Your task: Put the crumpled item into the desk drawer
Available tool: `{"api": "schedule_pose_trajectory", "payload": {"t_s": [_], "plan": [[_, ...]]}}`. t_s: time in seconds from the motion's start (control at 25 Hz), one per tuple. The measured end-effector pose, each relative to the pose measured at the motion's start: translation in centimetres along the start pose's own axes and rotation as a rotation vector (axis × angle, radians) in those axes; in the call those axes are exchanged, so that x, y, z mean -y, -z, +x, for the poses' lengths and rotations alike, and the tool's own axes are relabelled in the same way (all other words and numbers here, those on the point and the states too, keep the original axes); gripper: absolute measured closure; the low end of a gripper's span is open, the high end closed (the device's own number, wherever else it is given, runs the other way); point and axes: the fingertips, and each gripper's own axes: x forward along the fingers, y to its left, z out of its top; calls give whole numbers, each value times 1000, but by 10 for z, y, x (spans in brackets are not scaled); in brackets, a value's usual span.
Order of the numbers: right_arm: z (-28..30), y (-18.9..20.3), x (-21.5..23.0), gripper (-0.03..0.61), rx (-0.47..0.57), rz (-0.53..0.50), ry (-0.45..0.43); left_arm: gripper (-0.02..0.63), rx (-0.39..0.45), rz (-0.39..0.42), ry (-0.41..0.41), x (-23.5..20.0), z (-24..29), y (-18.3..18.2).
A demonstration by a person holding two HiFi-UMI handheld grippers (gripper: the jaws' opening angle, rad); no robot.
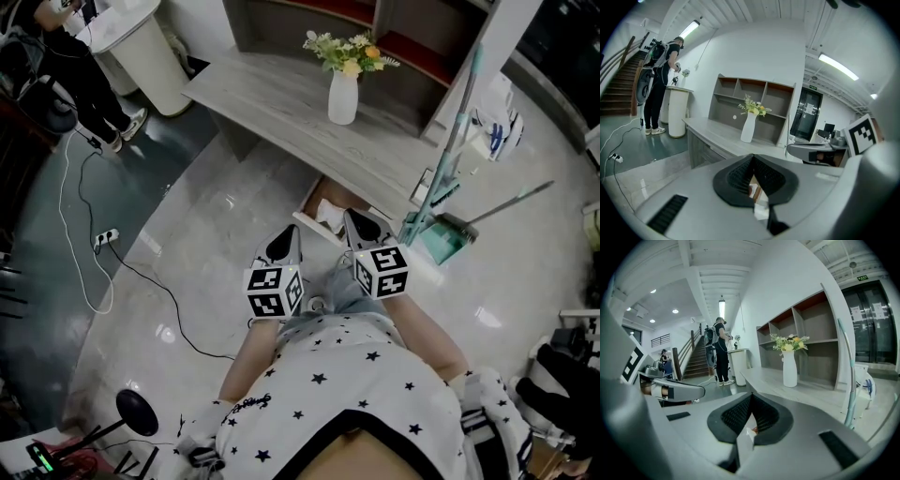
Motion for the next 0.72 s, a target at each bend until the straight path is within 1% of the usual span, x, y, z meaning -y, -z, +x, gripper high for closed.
{"api": "schedule_pose_trajectory", "payload": {"t_s": [0.28, 0.72], "plan": [[-9, -5, -6, 584, 22, 22, -21, 601, 9, 16, 9, 4, -3, -2], [-12, -10, -13, 586, 40, 7, -27, 601, 18, 10, 9, 5, -4, -7]]}}
